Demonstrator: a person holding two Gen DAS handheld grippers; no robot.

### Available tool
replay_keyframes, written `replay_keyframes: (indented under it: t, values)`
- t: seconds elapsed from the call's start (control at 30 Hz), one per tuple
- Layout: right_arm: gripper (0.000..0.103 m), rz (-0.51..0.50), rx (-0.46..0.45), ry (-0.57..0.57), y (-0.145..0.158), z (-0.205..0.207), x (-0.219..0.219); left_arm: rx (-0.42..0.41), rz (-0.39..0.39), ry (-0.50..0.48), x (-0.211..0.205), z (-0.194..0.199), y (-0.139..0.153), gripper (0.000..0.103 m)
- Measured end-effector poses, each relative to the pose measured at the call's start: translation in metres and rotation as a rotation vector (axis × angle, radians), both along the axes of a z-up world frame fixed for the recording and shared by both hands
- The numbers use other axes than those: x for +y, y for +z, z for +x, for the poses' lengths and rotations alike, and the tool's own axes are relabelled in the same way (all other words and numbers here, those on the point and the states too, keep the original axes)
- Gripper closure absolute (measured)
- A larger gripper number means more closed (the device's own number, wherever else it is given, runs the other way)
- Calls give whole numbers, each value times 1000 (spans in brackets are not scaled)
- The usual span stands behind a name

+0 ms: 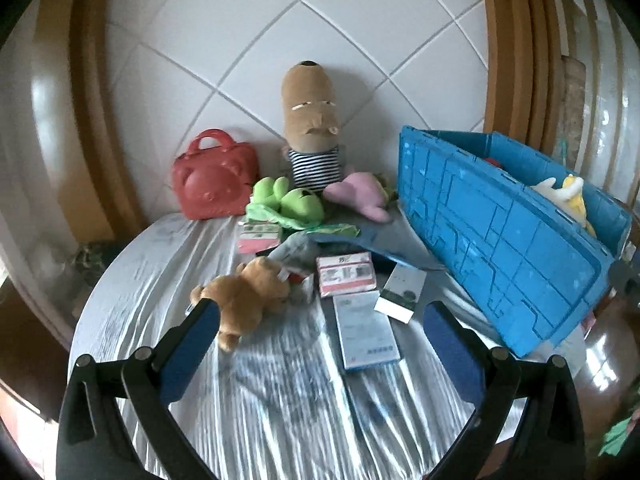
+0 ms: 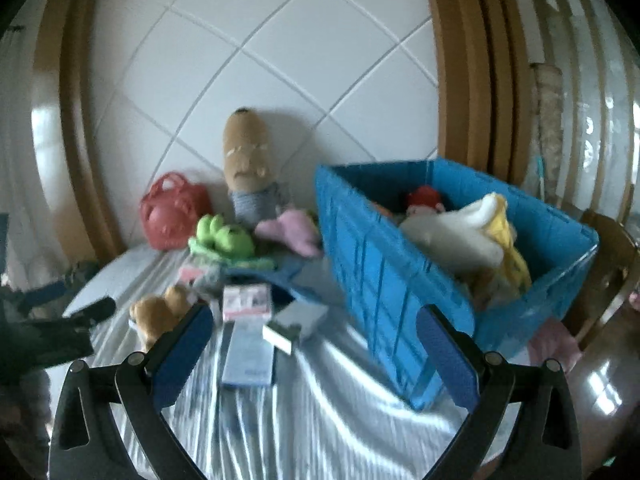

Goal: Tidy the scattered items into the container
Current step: 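Move both tools back away from the crate over the table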

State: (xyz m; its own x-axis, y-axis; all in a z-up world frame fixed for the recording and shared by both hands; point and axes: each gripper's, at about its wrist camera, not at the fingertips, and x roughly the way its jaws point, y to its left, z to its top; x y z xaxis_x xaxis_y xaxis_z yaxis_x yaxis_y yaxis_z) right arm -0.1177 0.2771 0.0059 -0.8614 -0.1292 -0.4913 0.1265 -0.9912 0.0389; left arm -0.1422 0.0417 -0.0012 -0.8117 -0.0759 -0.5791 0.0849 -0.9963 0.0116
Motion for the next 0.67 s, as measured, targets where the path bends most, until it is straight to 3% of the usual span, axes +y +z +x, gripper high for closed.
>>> replay_keyframes:
  t: [0.27,0.67]
  values:
    - [0,7,-22,27,-10,14,10,-19,42,-5,9,26,-9,0]
    - [0,-21,-26,6,-11,17,31,36,6,-41,31,37,0,0]
